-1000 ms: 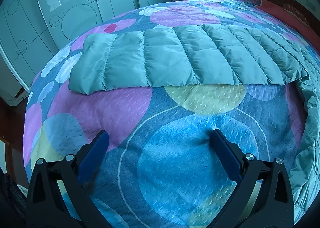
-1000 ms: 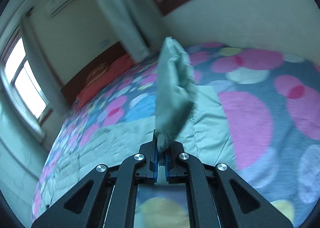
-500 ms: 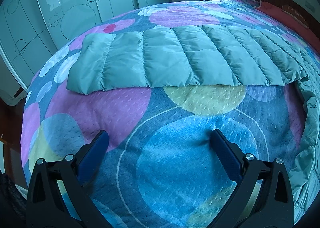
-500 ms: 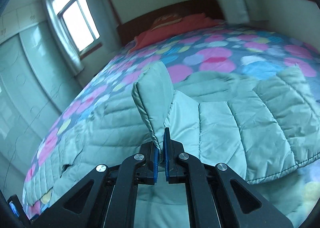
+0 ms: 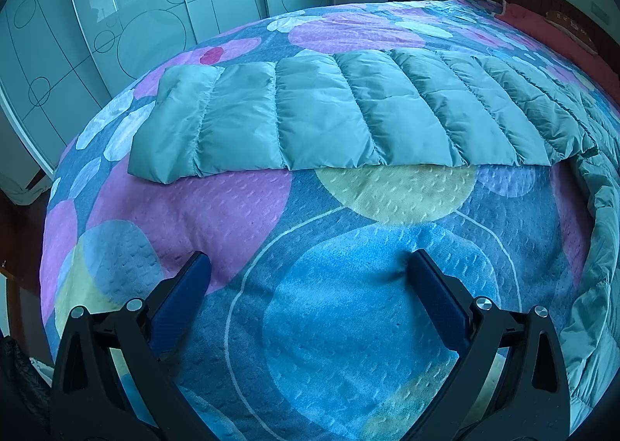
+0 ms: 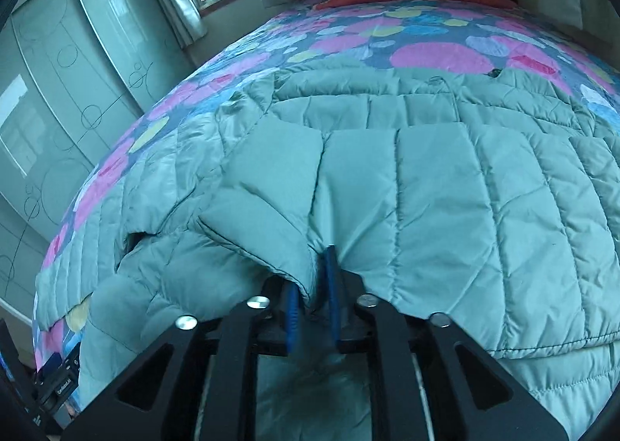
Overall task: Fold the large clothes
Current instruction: 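Carry the sleeve across the jacket body and open the right gripper, then move the left tool toward the other sleeve's cuff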
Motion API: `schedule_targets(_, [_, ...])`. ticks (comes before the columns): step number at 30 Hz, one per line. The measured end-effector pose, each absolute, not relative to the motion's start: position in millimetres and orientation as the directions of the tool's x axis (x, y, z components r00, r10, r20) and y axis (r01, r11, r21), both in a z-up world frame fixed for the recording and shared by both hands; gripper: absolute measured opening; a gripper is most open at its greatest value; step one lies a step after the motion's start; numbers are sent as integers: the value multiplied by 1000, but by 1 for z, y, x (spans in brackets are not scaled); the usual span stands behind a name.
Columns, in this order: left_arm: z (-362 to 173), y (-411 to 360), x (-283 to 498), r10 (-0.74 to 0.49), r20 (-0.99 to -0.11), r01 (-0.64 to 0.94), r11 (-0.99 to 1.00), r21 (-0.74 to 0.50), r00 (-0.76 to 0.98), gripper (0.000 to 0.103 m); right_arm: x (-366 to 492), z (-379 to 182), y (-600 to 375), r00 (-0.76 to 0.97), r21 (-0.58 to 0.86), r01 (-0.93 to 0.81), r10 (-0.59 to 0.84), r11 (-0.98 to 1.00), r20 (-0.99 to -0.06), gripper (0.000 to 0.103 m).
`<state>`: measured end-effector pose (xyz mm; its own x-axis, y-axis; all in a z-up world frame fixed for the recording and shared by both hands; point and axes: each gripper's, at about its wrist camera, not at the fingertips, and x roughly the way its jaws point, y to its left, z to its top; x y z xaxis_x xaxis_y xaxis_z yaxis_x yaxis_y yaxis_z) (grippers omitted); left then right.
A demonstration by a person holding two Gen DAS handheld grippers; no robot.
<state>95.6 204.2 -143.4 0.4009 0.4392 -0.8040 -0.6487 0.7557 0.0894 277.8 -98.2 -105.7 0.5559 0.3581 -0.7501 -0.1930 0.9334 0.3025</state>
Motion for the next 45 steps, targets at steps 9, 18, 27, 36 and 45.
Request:
schedule_targets(9, [-144, 203, 96, 440, -803, -649, 756, 90, 401, 101, 239, -59, -168, 682, 256, -83, 242, 963, -690, 52])
schedule_targets(18, [-144, 203, 95, 441, -803, -649, 756, 91, 401, 101, 253, -121, -278, 564, 121, 193, -9, 974, -826, 52])
schedule_targets(27, [-145, 204, 96, 443, -802, -647, 756, 94, 401, 101, 288, -80, -314, 645, 146, 233, -40, 961, -763, 51])
schedule_targets(36, [-144, 203, 95, 440, -802, -647, 757, 89, 405, 101, 331, -96, -342, 576, 147, 273, -39, 951, -817, 52])
schedule_targets(45, [-145, 204, 96, 445, -800, -647, 757, 96, 402, 101, 353, -113, -349, 546, 65, 302, -117, 951, -829, 61])
